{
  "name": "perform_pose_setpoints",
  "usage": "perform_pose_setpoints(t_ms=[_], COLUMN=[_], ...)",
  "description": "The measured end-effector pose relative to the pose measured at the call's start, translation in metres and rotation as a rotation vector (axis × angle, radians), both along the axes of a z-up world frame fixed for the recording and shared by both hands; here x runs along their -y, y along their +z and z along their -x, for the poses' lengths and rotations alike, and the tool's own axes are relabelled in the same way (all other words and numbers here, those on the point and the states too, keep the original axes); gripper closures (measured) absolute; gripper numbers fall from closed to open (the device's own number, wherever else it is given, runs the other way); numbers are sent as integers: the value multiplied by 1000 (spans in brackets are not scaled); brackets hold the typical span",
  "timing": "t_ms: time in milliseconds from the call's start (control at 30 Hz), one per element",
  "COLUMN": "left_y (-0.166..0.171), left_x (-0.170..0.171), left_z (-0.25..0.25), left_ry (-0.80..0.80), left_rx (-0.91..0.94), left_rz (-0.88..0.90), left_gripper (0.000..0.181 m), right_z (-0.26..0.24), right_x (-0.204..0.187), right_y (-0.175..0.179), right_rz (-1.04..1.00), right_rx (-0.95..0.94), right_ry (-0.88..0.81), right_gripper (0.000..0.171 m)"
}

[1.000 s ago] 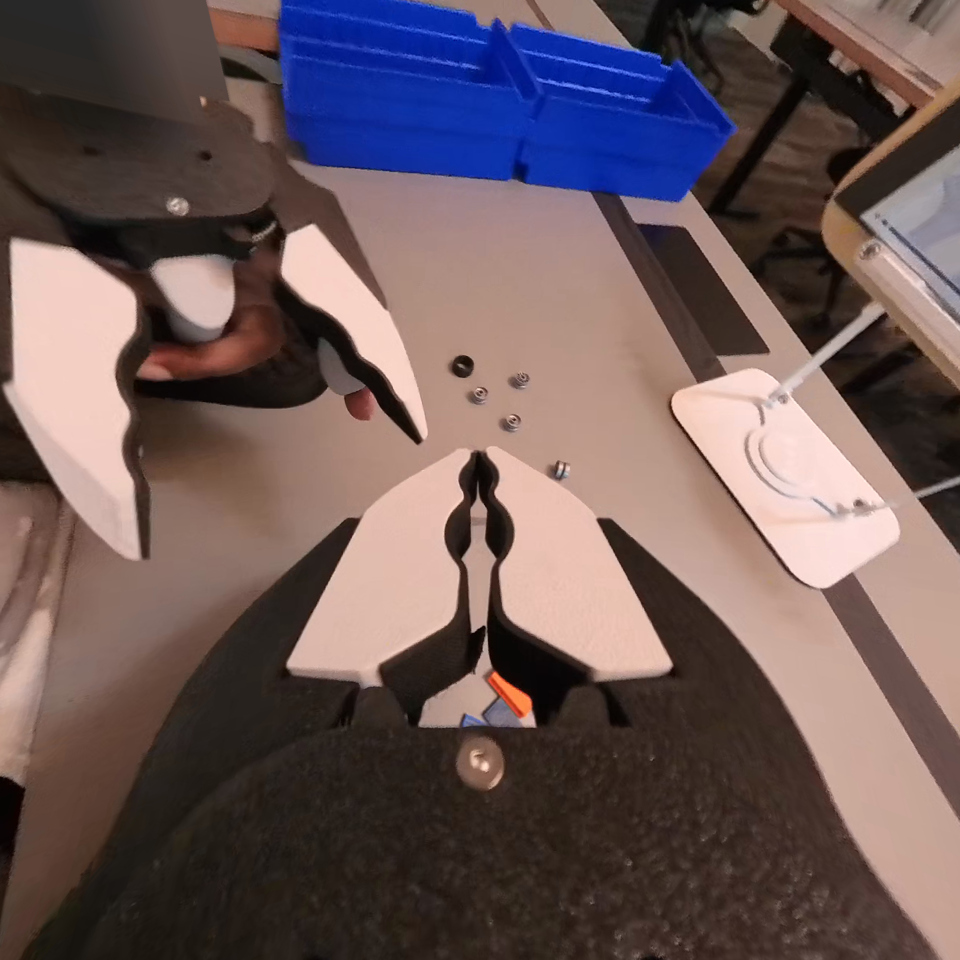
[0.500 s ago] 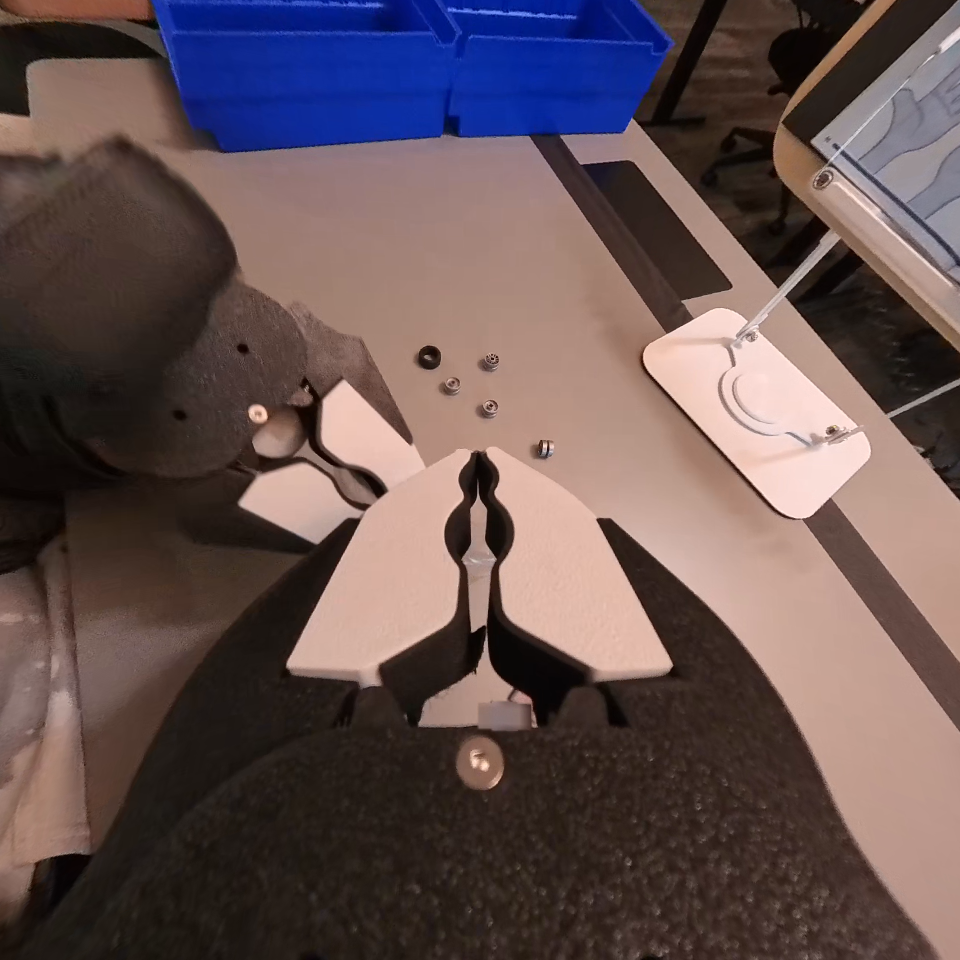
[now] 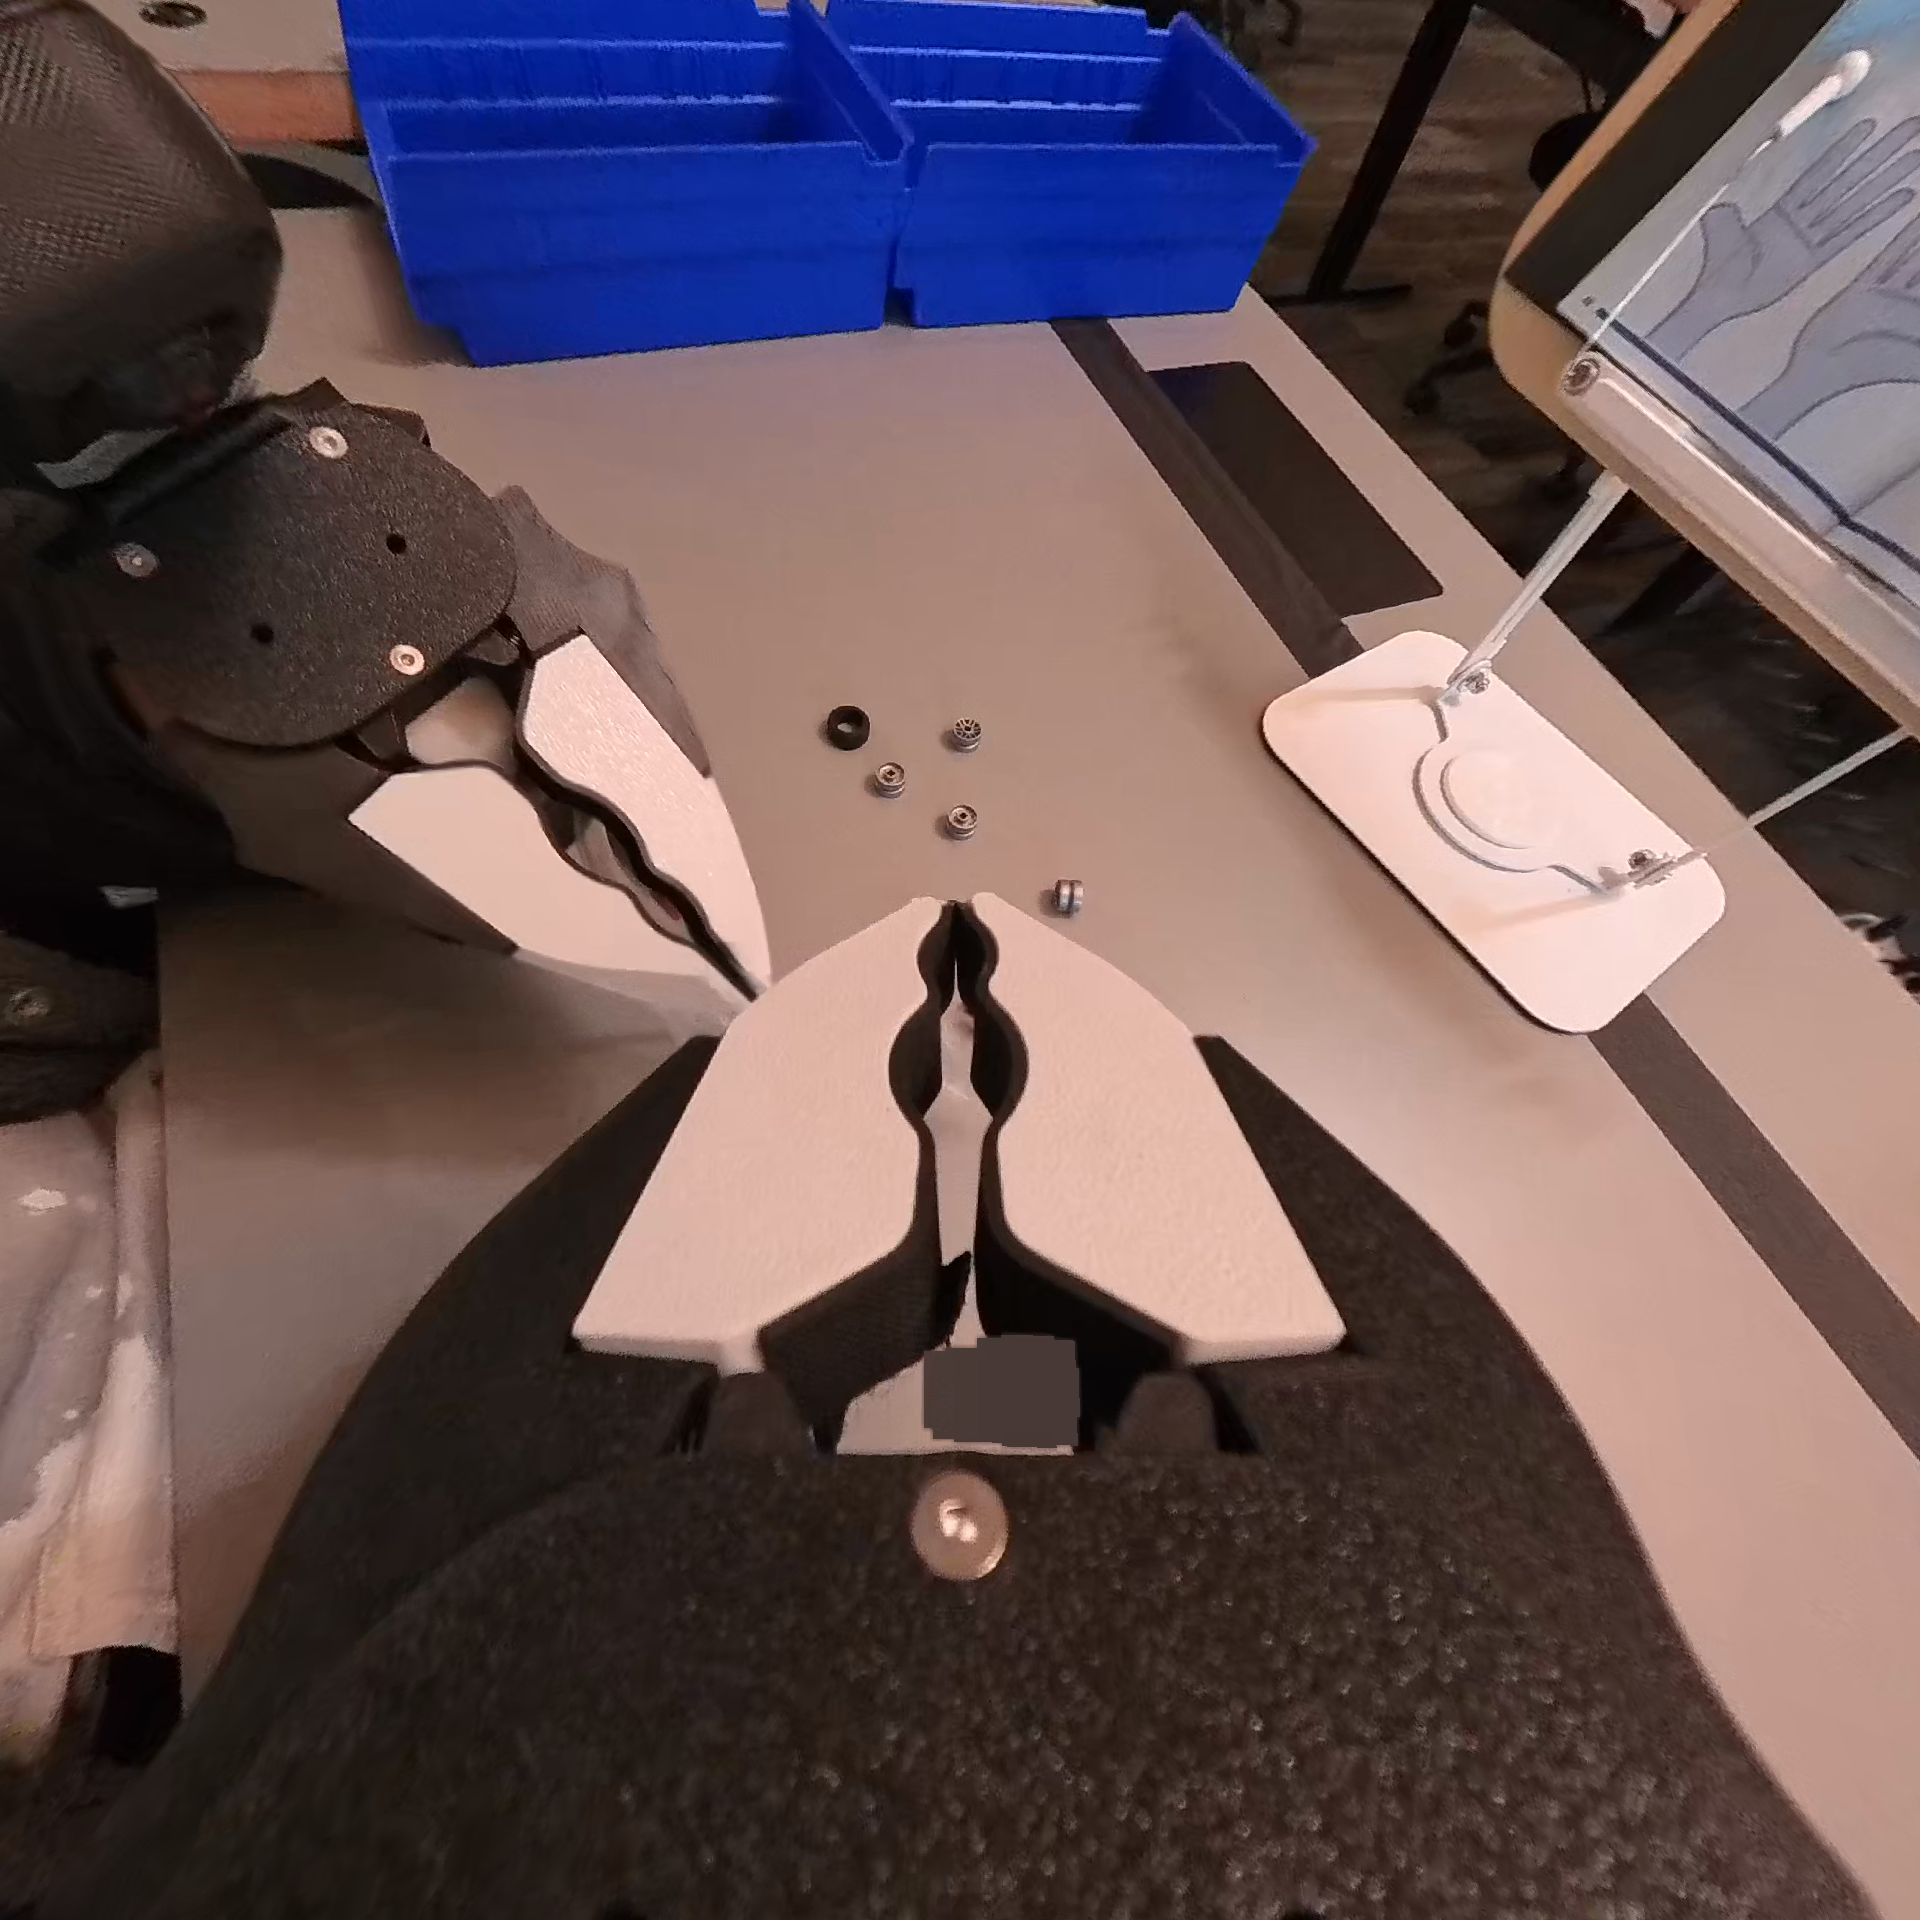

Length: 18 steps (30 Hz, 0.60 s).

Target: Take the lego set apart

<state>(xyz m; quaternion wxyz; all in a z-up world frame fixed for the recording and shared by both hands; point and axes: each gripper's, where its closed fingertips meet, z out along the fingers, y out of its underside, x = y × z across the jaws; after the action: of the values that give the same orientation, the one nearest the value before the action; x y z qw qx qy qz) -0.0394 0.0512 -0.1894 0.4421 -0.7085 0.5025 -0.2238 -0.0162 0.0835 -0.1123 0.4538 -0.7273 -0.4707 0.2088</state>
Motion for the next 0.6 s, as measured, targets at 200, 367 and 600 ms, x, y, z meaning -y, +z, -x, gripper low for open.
perform_pose_setpoints(t_ms=[200, 367, 600], left_y=[-2, -6, -3], left_x=[1, 4, 7], left_z=[12, 18, 23], left_ry=[0, -7, -12], left_rx=[-10, -27, -14], left_rz=[5, 7, -3], left_gripper=[181, 181, 181], right_z=[-18, -42, -86], right_x=[-8, -23, -53], right_y=[9, 22, 37], right_rz=[-14, -30, -81], right_rx=[-28, -71, -100], right_ry=[-31, -91, -223], right_gripper=[171, 171, 171])
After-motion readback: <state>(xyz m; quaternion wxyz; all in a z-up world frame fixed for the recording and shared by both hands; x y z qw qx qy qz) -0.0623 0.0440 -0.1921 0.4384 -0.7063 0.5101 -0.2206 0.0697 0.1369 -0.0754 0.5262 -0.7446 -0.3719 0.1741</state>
